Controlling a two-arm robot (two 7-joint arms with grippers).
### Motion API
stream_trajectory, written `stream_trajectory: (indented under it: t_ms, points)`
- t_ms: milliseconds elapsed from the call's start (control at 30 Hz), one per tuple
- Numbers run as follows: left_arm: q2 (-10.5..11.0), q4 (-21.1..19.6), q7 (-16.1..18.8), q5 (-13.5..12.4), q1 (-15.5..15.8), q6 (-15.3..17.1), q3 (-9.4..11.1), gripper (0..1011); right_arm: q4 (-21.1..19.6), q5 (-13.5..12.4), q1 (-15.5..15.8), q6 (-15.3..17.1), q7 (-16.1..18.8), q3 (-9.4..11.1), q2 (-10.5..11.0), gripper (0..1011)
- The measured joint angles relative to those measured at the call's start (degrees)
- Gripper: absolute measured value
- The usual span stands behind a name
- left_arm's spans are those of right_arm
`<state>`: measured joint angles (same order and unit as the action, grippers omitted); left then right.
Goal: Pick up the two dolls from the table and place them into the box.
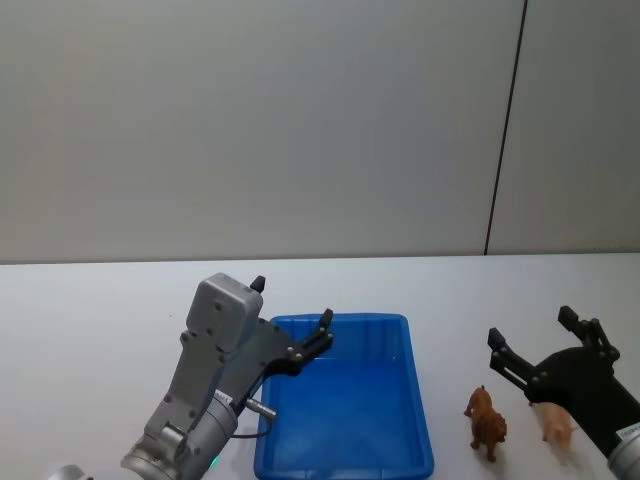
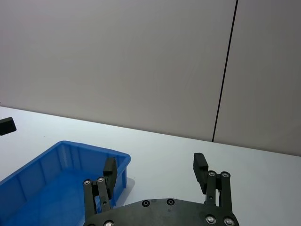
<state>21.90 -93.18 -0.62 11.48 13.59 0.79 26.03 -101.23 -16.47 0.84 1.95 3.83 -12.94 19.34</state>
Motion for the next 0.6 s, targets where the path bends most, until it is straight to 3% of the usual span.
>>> stream_trajectory:
  t_ms: [600]
  points:
    - [0.0,0.0,0.0,0.0,0.0,0.0,0.0,1001,0.0,0.0,0.0,0.0,0.0,0.0,0.0,1001]
